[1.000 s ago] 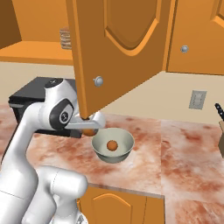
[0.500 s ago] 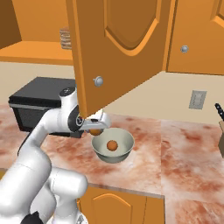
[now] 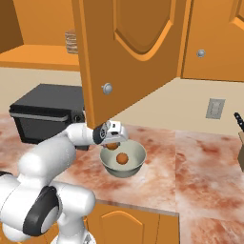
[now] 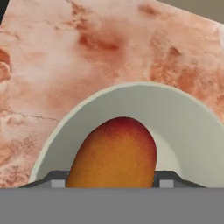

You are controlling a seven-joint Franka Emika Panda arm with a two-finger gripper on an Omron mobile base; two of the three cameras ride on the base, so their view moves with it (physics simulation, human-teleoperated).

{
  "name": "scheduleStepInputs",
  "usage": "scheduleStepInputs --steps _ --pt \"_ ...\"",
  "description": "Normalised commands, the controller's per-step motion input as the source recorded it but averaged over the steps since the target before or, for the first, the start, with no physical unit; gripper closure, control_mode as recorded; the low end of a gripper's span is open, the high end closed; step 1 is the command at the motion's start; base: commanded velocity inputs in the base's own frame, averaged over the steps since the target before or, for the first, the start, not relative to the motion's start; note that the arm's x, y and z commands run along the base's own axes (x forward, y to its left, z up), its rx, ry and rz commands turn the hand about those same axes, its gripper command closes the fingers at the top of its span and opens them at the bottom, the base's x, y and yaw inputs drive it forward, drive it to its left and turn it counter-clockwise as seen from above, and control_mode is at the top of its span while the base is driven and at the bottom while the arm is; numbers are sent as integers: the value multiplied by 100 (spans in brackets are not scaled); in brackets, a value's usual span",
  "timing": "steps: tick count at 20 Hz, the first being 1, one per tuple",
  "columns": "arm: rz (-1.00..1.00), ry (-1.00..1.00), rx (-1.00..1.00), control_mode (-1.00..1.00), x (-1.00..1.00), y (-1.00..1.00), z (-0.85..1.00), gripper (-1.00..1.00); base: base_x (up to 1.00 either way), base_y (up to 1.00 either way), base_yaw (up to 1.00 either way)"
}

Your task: Open the cabinet. Pick the tangerine and mango from the cabinet and place them into the bowl. Then close the cabinet.

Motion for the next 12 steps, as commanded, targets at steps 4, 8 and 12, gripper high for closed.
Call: scheduleStepInputs --steps 4,8,12 --pt "1 9 0 -100 0 -3 -3 100 0 0 0" --pt "-1 2 1 -100 2 -31 -2 100 0 0 0" --pt "-1 0 0 -100 1 -36 -15 100 0 0 0"
